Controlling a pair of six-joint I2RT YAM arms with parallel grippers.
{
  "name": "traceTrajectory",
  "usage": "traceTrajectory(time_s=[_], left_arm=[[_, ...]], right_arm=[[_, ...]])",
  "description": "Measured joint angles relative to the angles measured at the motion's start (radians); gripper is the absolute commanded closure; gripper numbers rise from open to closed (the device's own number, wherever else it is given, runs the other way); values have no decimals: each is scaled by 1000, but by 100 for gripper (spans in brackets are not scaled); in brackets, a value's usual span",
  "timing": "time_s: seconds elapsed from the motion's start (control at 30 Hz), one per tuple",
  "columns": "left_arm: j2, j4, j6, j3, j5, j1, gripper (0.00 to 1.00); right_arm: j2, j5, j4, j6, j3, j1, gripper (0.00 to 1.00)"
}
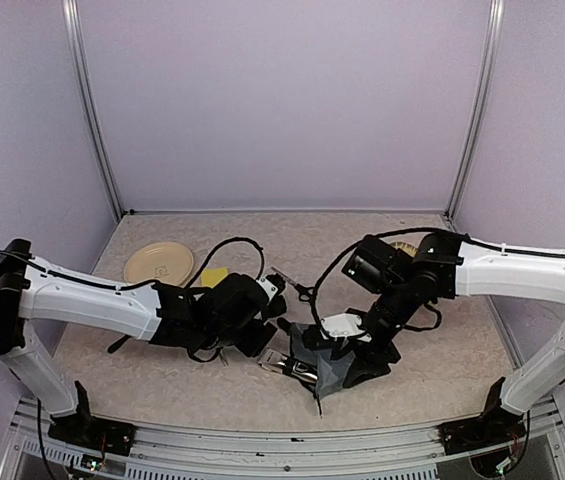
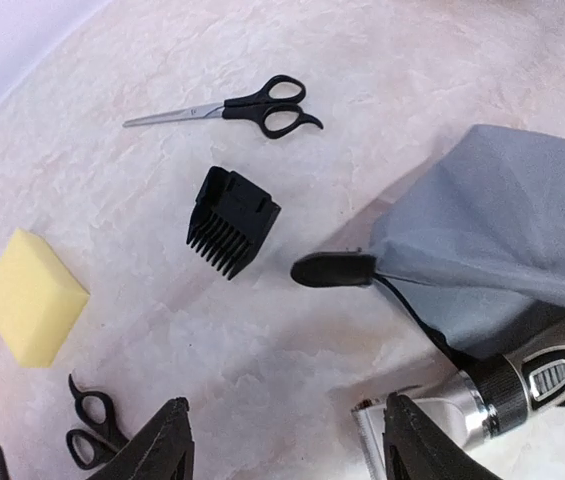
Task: Sort the hair-cutting tools
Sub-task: Adjust the kit bag at the center of the board.
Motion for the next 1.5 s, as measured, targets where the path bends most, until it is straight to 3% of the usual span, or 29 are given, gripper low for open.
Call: traceTrajectory(time_s=[0.23,0.6,1.13,1.5], left_arm=[[89,102,-26,24,364,209,42],[239,199,112,95,707,299,50],[291,187,217,113,845,311,100],[143,193,109,-12,810,303,100]], right_arm=[[63,111,96,-16,-10,90,36],[121,163,171,-30,13,104,36],[159,198,188,-23,38,137,37],[235,198,191,-26,66,214,37]])
